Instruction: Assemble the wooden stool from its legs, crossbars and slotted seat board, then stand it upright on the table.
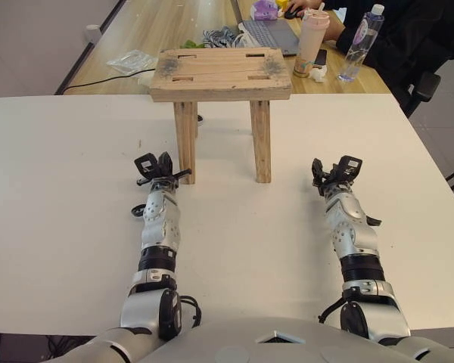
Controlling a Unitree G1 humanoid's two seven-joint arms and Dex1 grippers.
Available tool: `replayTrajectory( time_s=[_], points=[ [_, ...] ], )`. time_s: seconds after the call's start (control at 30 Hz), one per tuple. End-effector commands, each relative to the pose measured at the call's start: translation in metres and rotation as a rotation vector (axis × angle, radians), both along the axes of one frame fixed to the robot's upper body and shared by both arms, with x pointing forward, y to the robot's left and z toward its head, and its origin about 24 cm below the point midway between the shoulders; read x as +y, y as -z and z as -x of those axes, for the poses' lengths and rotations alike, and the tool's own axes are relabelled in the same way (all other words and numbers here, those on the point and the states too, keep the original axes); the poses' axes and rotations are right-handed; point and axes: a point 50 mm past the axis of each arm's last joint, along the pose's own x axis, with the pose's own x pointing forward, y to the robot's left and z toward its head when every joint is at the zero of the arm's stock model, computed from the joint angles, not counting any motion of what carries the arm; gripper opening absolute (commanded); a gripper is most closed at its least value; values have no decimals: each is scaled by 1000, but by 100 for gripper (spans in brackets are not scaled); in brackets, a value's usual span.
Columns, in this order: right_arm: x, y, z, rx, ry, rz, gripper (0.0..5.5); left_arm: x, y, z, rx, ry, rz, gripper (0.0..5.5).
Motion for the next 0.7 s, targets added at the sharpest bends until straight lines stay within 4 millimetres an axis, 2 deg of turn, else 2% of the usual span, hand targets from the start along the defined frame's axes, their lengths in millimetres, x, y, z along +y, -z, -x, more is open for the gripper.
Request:
replayTrajectory(
  time_s=[0.03, 0.23, 0.3, 0.37, 0.57, 0.7],
  points=[
    [3, -17, -5, -80, -40, 49, 304, 15, 10, 9, 27, -53, -5, 4],
    [15, 0, 7, -41, -1, 12, 304, 26, 2, 3, 21, -31, -48, 4],
    [37, -4, 5, -86, -63, 11, 304, 43, 1, 6, 37, -52, -82, 4],
    [44, -2, 4, -96, -53, 2, 304, 57, 2, 9, 67, -56, -110, 4],
    [35, 2, 5, -124, -2, 29, 304, 68, -9, 2, 73, -28, -161, 4],
    [39, 7, 5, -116, 10, 19, 304, 86, -24, -4, 59, -51, -197, 4]
  ],
)
